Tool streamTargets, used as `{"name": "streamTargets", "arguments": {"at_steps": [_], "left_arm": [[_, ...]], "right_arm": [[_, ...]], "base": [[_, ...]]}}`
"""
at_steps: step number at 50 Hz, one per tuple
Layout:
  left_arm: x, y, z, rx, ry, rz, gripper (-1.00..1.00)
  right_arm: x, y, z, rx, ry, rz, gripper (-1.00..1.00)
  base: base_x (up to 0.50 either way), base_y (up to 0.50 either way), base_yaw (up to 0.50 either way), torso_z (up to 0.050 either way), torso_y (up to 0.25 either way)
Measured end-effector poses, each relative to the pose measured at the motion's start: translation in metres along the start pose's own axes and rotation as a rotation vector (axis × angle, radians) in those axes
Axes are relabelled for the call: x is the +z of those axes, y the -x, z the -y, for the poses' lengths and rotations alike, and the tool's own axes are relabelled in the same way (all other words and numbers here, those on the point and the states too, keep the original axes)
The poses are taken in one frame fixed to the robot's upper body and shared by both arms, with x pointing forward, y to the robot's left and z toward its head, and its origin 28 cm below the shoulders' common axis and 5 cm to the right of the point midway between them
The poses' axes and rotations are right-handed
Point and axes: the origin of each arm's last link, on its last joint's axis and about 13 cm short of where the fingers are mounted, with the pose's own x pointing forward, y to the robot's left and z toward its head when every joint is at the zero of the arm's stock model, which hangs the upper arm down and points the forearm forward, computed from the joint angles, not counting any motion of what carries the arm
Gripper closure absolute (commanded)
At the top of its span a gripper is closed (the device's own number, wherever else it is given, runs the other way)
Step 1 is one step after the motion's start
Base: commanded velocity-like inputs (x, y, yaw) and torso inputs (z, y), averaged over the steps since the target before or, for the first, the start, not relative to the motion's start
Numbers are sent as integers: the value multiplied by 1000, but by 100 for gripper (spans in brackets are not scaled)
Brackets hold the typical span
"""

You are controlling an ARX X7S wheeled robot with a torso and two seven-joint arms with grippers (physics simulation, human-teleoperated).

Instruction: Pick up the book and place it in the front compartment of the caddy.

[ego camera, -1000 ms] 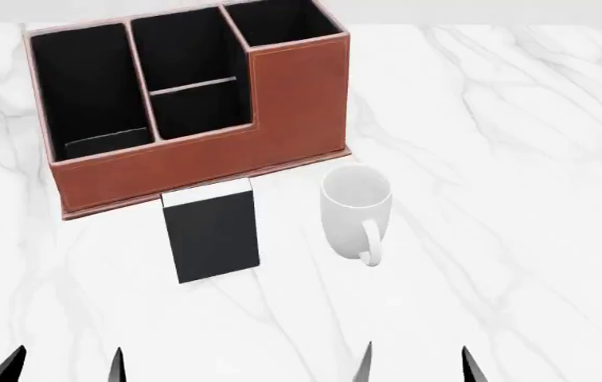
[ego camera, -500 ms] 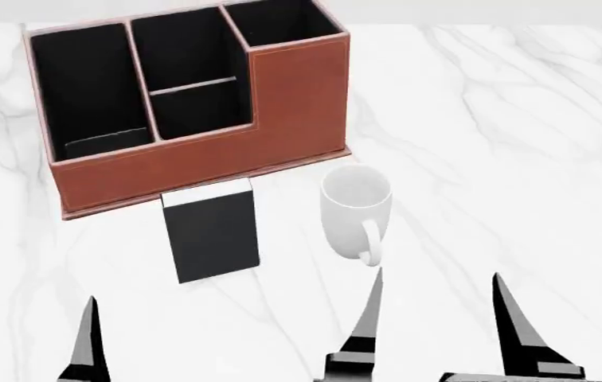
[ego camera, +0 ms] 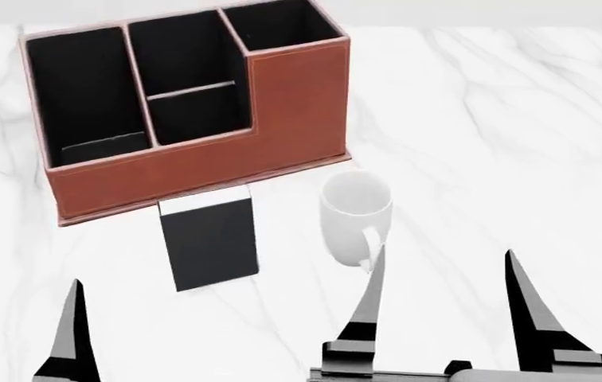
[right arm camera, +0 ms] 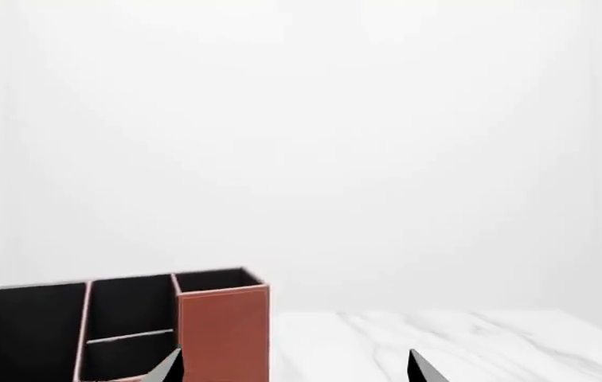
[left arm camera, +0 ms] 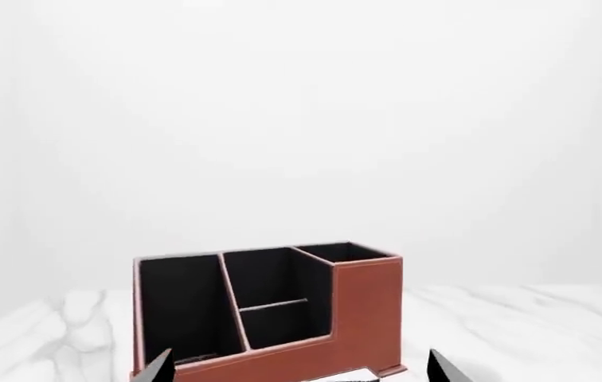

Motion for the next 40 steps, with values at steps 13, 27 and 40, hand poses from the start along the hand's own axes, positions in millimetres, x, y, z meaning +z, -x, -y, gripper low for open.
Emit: {"name": "streamTargets", "arguments": {"at_steps": [13, 27, 40], "left_arm": [[2, 1, 1, -8, 1, 5, -100], [3, 1, 2, -9, 0, 10, -100], [4, 1, 2, -11, 0, 12, -100]], "right_arm": [[1, 0, 0, 2, -5, 1, -100], [0, 0, 0, 2, -14, -2, -100], [0, 0, 0, 2, -20, -3, -100]], "base": [[500, 0, 0, 0, 0], [500, 0, 0, 0, 0], [500, 0, 0, 0, 1]]}}
